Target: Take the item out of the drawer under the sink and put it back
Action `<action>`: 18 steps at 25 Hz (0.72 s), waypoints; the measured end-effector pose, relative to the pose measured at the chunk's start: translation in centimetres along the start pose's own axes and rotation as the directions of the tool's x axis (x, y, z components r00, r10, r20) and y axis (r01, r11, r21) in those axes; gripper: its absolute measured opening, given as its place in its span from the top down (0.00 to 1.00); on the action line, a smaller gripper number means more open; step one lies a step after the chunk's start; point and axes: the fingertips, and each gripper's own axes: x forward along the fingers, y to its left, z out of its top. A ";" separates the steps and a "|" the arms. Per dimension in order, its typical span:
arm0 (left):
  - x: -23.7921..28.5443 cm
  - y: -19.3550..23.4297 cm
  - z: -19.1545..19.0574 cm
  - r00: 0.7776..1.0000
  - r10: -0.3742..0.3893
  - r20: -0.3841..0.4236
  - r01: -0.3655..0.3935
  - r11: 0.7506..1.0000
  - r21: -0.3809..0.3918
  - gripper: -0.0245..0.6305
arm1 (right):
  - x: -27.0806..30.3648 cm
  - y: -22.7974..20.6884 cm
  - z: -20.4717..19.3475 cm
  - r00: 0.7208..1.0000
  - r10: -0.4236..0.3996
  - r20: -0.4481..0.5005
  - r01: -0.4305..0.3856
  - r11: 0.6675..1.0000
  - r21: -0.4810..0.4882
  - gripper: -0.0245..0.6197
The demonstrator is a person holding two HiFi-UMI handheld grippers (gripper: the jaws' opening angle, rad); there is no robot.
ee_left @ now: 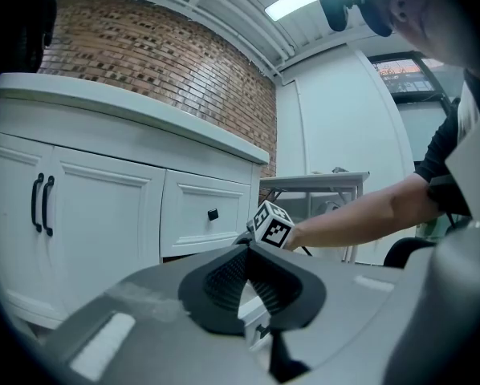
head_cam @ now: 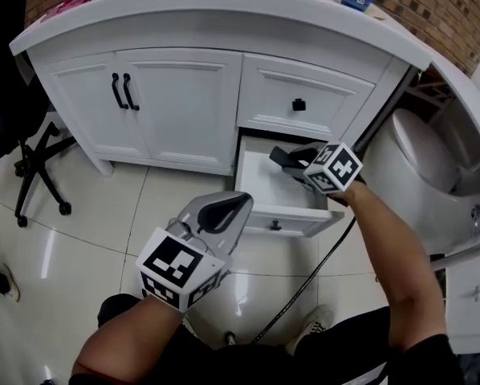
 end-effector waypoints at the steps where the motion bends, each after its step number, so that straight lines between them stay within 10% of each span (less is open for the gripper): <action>1: 0.0 0.0 0.0 1.000 0.002 0.002 -0.002 1.000 0.002 0.95 | -1.1 0.1 0.6 0.999 -0.020 0.037 0.020 1.000 0.013 0.71; 18: -0.4 -0.5 1.3 0.998 -0.016 0.061 0.018 0.999 -0.029 0.96 | -16.9 7.1 5.4 0.878 -0.203 0.433 0.106 0.966 0.237 0.71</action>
